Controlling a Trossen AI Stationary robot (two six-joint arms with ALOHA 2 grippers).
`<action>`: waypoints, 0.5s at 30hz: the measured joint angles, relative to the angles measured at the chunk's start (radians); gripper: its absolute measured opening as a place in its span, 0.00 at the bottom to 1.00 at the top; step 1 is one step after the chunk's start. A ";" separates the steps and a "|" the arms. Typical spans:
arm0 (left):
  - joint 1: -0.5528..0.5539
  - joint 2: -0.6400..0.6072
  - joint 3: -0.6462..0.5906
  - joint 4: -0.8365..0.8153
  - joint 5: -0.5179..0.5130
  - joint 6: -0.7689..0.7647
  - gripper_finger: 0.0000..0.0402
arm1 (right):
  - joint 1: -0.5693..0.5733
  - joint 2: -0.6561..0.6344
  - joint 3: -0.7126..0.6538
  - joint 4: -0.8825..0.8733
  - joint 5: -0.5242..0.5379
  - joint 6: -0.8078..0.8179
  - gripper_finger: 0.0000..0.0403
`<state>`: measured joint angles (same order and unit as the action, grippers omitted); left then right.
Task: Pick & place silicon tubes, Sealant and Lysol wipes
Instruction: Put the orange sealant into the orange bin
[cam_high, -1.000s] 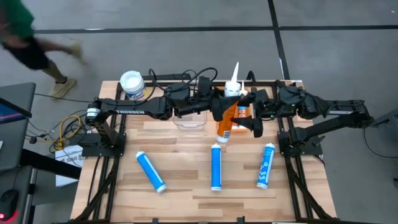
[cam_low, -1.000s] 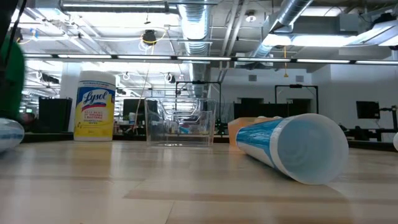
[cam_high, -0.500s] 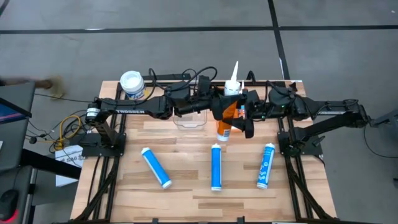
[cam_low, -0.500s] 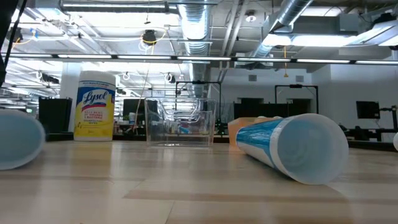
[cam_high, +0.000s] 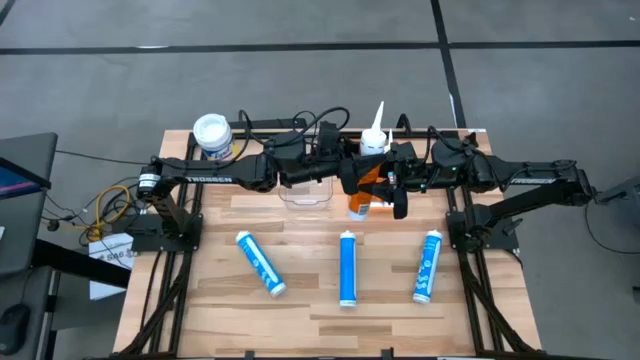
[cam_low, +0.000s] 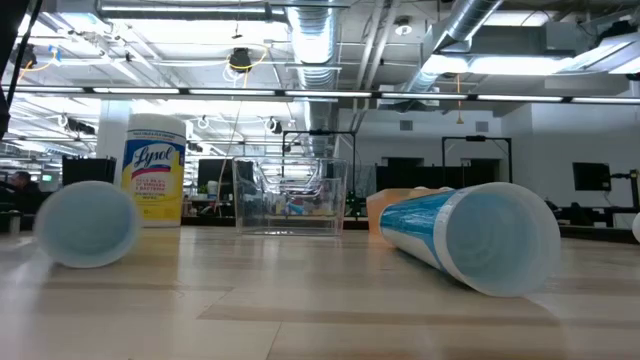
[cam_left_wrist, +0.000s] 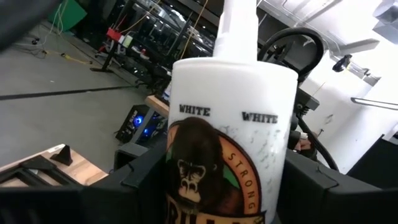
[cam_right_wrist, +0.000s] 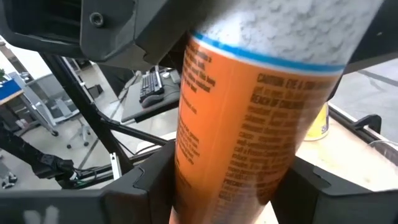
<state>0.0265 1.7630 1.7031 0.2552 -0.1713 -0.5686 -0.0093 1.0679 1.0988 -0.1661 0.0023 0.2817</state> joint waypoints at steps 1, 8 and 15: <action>0.000 0.000 0.000 -0.003 0.003 0.000 0.55 | -0.001 -0.002 0.000 -0.002 0.001 0.000 0.47; 0.008 0.000 0.000 -0.023 0.049 0.056 0.56 | -0.027 -0.016 -0.001 -0.049 0.011 0.016 0.47; 0.038 0.000 0.000 -0.050 0.068 0.075 0.56 | -0.031 -0.022 -0.001 -0.071 0.037 0.045 0.46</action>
<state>0.0647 1.7634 1.7035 0.2052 -0.1038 -0.4939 -0.0402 1.0458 1.0981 -0.2375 0.0390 0.3270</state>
